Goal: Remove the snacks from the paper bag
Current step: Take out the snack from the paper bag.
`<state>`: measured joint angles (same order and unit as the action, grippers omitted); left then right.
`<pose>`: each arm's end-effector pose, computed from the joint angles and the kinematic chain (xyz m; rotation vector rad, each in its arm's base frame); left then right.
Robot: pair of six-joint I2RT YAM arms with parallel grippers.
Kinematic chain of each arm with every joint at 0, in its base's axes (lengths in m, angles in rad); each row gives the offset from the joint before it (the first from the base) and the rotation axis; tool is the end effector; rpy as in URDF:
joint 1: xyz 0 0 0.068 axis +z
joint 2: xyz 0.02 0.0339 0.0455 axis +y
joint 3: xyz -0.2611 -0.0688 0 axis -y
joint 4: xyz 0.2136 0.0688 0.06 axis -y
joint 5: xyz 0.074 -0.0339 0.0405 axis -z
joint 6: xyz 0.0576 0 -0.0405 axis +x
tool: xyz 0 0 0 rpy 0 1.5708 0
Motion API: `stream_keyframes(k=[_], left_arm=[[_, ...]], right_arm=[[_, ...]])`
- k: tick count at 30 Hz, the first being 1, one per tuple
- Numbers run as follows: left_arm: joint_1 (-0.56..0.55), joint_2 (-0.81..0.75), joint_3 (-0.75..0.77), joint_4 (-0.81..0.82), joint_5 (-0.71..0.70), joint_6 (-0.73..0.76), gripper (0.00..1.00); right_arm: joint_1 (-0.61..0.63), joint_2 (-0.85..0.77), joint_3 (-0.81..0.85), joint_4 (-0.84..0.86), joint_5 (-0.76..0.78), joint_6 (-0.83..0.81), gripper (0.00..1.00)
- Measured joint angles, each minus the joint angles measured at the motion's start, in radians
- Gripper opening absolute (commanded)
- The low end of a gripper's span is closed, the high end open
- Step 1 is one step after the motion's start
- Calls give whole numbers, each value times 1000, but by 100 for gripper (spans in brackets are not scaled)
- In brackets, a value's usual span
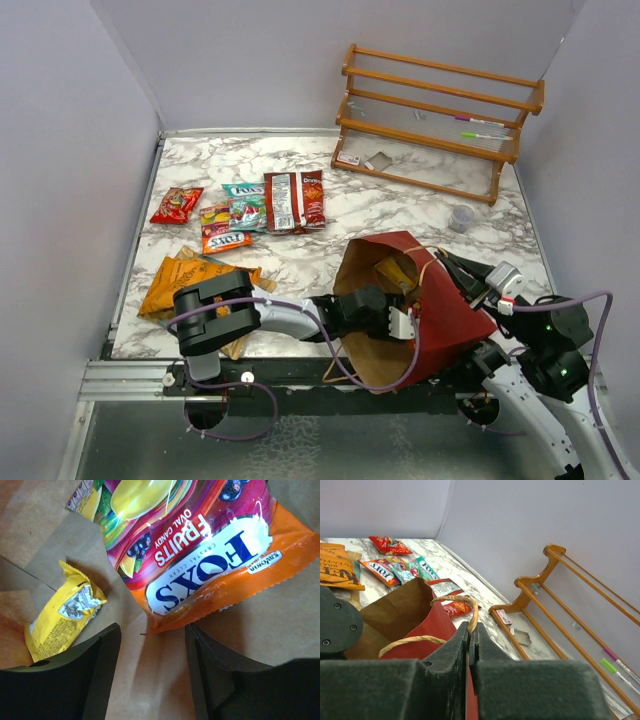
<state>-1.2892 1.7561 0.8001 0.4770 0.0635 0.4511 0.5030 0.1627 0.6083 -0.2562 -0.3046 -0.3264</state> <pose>0.0957 -0.3440 0.1696 1.6313 1.3228 -0.5800 0.0406 0.0421 0.3263 -0.7882 1.1563 0.3572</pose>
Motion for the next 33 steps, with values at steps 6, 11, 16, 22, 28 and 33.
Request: stream_keyframes(k=[6, 11, 16, 22, 28, 33], left_arm=[[0, 56, 61, -19, 0, 56, 57], [0, 87, 81, -21, 16, 97, 52], [0, 116, 94, 3, 32, 127, 33], [0, 128, 82, 53, 11, 160, 9], [0, 92, 26, 104, -39, 168, 0], [0, -44, -29, 107, -50, 119, 0]], right_arm=[[0, 2, 0, 4, -1, 0, 2], [0, 8, 0, 5, -1, 0, 2], [0, 10, 0, 7, -2, 1, 2], [0, 14, 0, 13, -2, 8, 2], [0, 14, 0, 18, -3, 13, 2], [0, 12, 0, 18, -3, 18, 2]])
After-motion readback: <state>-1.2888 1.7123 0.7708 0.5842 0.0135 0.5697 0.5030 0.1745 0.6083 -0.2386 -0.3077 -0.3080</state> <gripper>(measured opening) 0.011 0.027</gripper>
